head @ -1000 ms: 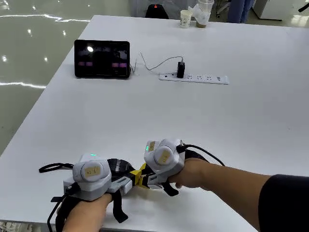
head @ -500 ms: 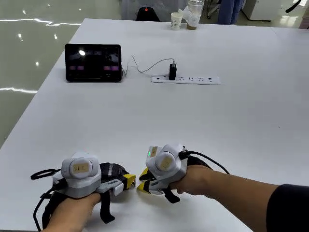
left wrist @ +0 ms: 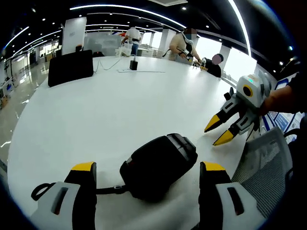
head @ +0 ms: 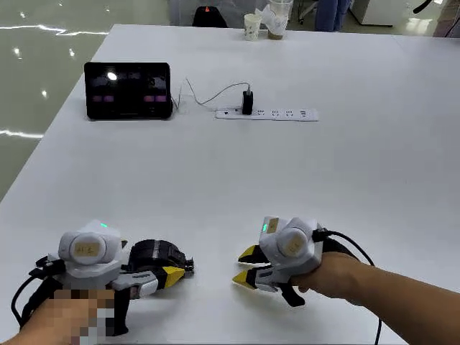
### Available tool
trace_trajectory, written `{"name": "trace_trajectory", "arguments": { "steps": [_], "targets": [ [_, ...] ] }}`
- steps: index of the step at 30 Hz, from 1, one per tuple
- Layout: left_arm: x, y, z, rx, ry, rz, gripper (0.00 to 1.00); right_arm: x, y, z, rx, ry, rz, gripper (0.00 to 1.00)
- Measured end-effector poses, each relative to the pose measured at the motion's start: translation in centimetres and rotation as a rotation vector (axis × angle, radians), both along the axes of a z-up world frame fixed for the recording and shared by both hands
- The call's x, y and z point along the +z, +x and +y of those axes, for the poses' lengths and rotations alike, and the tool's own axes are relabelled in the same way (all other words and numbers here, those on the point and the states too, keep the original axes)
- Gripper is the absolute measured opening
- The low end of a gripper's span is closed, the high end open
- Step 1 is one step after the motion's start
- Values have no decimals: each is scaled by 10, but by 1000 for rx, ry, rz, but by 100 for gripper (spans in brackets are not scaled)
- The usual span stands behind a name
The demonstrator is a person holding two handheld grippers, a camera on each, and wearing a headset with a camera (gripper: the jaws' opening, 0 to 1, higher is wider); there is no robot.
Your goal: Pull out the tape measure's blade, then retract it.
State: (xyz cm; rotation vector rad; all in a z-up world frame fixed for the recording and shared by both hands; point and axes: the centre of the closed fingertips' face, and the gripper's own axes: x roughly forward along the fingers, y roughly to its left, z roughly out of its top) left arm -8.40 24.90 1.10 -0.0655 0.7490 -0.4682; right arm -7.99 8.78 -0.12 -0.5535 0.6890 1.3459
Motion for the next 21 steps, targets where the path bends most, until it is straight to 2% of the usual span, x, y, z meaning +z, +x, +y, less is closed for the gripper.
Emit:
{"name": "trace_trajectory", "arguments": {
  "steps": [2,6,8,11,12,13,15,18,21],
  "targets": [
    [0,-6,-2,-40,-30,26,88,1,1,-7,-20,2,2,20],
    [8,-8,5,-63,-4,-6,99,5,0,-27,-56,14,3,23],
    [11,-10,9,-79,-1,-8,99,7,-3,-38,-72,18,4,25],
    [14,-17,9,-112,4,14,99,8,-7,-53,-86,16,2,30],
    [15,-19,10,-125,13,11,99,9,-8,-58,-91,14,2,32],
    [15,-19,13,-154,49,-15,99,10,-8,-65,-100,13,4,32],
    [15,-22,15,-171,73,-22,99,15,-6,-76,-117,21,-8,35],
    [17,-27,17,-187,75,-4,99,21,-2,-94,-148,30,-20,38],
    [22,-30,19,-194,57,-2,99,27,2,-112,-212,51,-3,42]
  ]
}}
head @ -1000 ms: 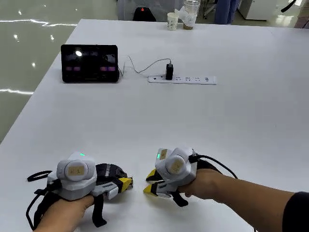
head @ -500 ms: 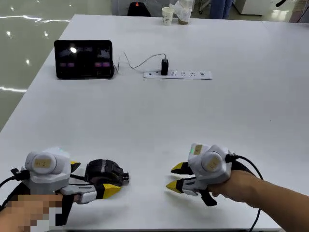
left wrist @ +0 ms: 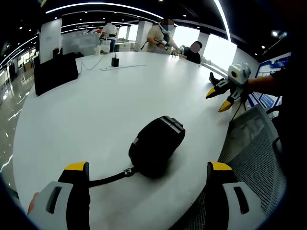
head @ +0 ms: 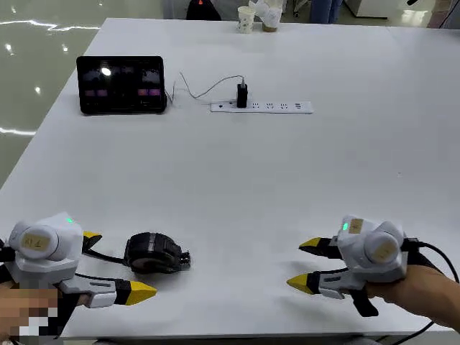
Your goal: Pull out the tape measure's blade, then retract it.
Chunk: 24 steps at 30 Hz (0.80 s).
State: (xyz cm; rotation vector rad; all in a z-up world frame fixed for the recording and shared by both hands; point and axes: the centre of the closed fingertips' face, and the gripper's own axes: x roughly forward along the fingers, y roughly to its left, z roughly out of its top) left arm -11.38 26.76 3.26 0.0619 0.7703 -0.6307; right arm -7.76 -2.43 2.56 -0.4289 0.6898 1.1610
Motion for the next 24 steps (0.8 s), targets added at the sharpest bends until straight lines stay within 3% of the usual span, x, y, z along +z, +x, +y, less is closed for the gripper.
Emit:
{"name": "trace_trajectory", "arguments": {
  "steps": [2,7,9,11,14,24],
  "targets": [
    [4,-2,3,-5,-7,-1,99,3,2,-12,-22,12,7,46],
    [5,-9,10,-11,-29,42,98,6,6,-40,-71,17,16,55],
    [7,-8,13,-8,-32,41,99,5,7,-52,-86,9,19,59],
    [8,-5,20,7,-3,21,99,4,6,-59,-95,1,24,62],
    [11,-2,24,12,-11,15,99,2,4,-70,-118,7,45,68],
    [15,-11,39,-22,9,44,99,5,-9,-116,-189,-28,71,78]
  ]
}}
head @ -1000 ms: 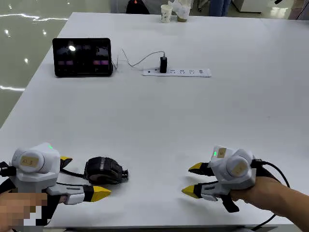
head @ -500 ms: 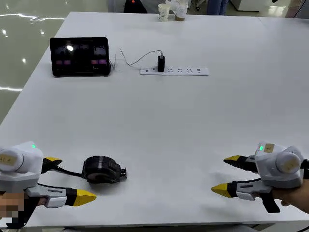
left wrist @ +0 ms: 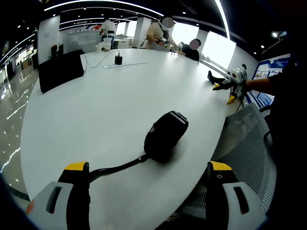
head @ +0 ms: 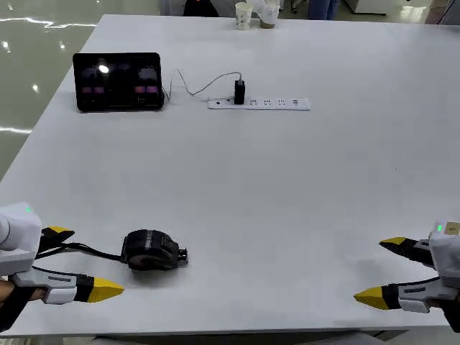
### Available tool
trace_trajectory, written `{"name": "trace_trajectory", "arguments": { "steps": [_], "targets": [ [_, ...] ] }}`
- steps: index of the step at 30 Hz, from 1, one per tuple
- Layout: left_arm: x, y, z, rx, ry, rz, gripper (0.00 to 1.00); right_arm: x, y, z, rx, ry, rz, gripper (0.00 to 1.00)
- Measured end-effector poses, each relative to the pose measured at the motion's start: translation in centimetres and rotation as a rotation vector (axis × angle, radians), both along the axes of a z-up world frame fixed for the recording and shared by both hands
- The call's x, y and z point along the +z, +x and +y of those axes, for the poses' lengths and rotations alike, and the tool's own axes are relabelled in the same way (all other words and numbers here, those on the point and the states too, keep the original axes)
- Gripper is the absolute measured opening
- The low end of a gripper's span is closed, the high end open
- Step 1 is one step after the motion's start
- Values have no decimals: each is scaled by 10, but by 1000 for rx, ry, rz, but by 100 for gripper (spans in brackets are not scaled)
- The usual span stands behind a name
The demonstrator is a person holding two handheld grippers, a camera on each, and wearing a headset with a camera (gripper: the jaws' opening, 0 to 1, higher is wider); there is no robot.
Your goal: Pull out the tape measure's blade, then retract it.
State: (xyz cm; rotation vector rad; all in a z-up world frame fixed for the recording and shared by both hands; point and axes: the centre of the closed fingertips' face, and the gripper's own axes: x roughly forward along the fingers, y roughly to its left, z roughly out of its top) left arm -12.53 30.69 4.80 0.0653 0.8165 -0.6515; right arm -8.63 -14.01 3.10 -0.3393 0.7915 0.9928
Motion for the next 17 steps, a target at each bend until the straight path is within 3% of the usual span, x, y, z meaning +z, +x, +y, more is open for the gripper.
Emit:
{"name": "trace_trajectory", "arguments": {
  "steps": [3,8,17],
  "targets": [
    [1,-6,3,-12,-8,28,99,-3,1,-9,-14,-10,2,82],
    [2,-5,10,-14,13,20,99,-2,-1,-9,1,-7,2,98],
    [1,-6,10,-12,14,22,99,5,5,-16,-7,-12,-7,99]
  ]
}}
